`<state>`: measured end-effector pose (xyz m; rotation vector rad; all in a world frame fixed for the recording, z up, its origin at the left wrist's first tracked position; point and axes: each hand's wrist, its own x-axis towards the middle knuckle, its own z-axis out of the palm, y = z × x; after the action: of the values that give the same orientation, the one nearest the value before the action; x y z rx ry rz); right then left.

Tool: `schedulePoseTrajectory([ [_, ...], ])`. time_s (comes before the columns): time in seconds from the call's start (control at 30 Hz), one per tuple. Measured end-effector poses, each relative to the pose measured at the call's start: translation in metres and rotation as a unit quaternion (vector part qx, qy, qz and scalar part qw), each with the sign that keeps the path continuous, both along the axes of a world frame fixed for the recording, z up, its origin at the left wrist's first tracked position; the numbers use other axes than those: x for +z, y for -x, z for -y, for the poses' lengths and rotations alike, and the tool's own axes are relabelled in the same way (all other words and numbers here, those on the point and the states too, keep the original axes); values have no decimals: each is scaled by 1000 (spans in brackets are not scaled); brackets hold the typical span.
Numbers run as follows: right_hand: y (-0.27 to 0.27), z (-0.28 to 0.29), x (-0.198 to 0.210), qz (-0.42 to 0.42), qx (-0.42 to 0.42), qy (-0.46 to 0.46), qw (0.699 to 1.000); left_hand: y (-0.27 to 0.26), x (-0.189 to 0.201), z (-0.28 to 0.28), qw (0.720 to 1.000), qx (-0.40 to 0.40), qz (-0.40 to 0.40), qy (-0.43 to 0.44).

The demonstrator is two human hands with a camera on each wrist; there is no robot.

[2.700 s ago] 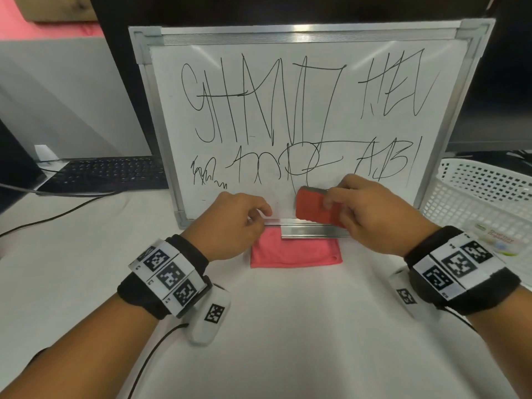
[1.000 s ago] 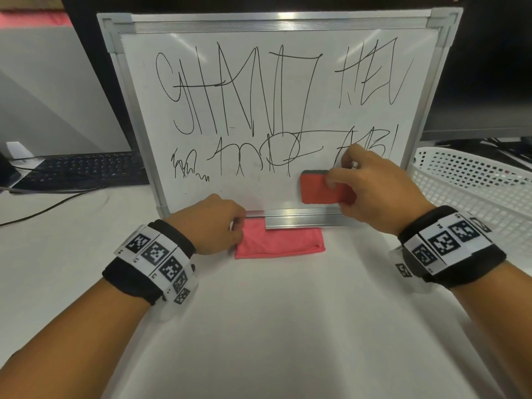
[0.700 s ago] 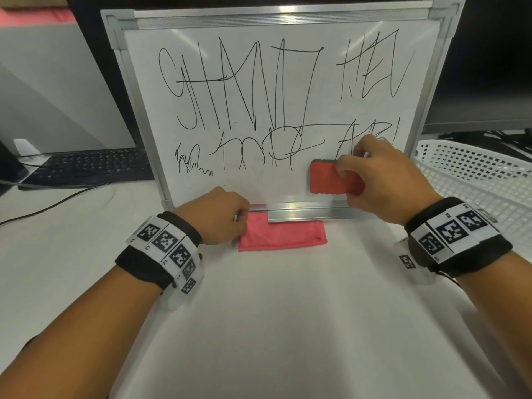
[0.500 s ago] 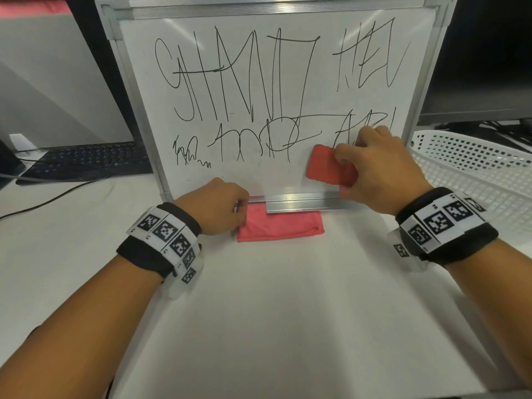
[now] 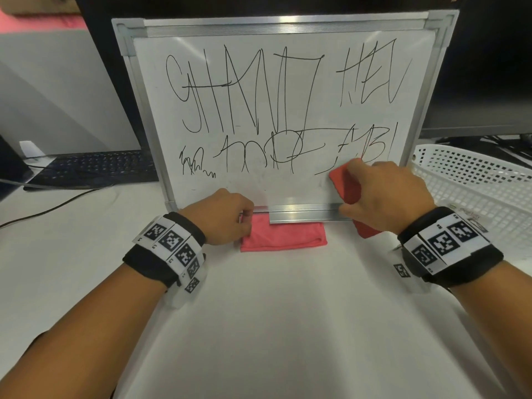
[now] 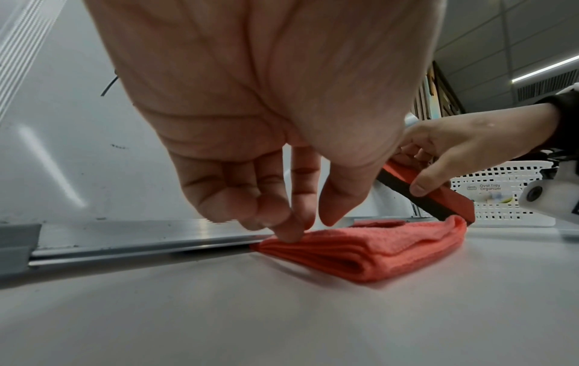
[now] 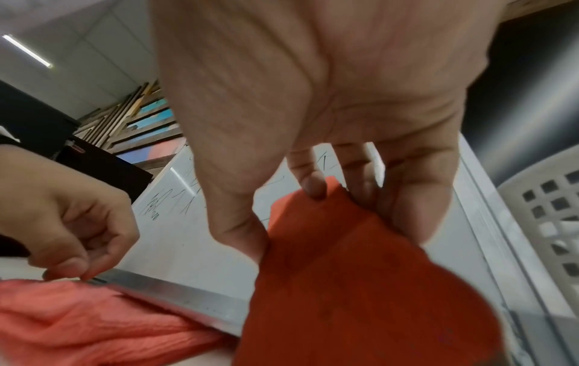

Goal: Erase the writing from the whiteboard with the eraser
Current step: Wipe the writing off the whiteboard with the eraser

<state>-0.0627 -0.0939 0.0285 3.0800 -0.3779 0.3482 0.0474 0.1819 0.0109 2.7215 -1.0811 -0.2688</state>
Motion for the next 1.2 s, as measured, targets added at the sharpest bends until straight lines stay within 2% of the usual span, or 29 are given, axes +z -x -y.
schedulePoseTrajectory([
  [0.23,-2,-4,1,39,42,29,998,2,2,1,1000,4,-14,2],
  [0.5,-1,12,0,63,38,64,995,2,2,0,1000,5,-18,-1],
  [0.8,-18,2,-9,111,144,106,978,1,1,1,1000,7,-22,-7],
  [1.07,-5,24,1,83,74,91,990,1,1,1,1000,6,-19,-4],
  [1.2,-7,14,-2,91,90,94,987,2,2,2,1000,2,-14,-6],
])
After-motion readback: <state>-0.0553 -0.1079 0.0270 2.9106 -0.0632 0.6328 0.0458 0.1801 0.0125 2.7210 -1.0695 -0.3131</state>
